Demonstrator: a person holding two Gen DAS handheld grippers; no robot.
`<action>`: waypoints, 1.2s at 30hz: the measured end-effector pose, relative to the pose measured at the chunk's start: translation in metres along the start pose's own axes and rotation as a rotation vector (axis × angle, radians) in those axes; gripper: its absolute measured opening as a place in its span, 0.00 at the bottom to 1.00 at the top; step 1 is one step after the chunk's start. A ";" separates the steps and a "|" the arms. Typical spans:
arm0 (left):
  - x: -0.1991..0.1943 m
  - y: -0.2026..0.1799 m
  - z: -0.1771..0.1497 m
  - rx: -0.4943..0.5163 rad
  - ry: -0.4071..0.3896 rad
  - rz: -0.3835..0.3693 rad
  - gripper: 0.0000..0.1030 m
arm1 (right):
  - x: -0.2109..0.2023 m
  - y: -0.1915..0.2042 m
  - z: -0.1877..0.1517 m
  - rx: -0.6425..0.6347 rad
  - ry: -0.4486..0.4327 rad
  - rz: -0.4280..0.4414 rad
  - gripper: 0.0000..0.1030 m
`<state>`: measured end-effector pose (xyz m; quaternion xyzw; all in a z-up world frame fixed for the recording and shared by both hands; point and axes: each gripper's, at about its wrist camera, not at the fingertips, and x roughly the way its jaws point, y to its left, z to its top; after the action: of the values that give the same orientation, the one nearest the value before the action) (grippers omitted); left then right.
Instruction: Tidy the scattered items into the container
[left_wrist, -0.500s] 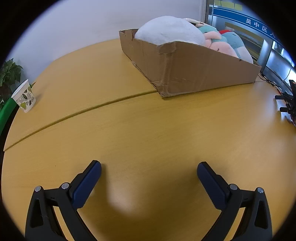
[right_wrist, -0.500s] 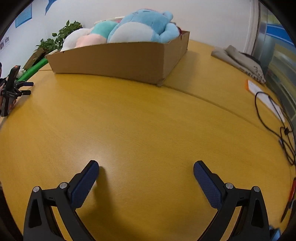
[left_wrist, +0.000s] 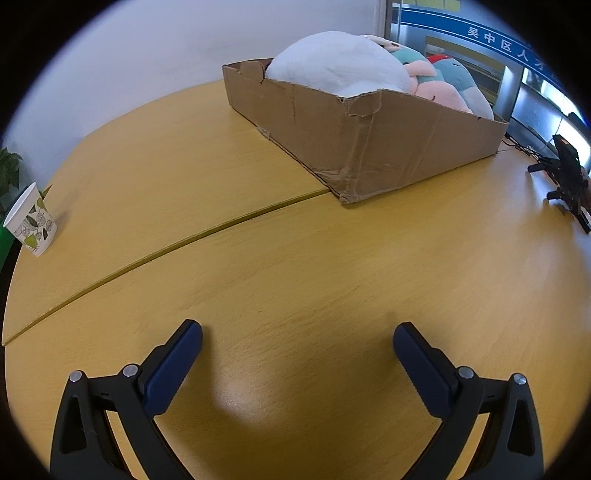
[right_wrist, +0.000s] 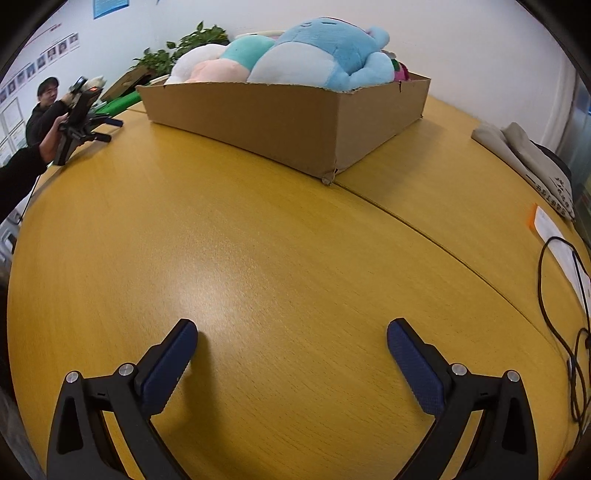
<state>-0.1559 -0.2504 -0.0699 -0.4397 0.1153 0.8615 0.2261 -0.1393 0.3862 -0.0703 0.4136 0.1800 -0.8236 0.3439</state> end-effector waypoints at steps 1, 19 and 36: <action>0.000 0.001 0.000 0.012 0.000 -0.009 1.00 | 0.000 -0.002 0.000 0.004 0.000 -0.002 1.00; -0.002 -0.002 0.002 0.014 0.001 -0.006 1.00 | 0.000 -0.011 -0.001 0.028 0.005 -0.034 1.00; -0.002 -0.001 0.000 0.006 0.000 0.000 1.00 | 0.000 -0.012 -0.003 0.023 0.003 -0.040 1.00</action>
<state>-0.1544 -0.2498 -0.0679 -0.4392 0.1179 0.8611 0.2274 -0.1466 0.3964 -0.0722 0.4150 0.1791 -0.8318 0.3221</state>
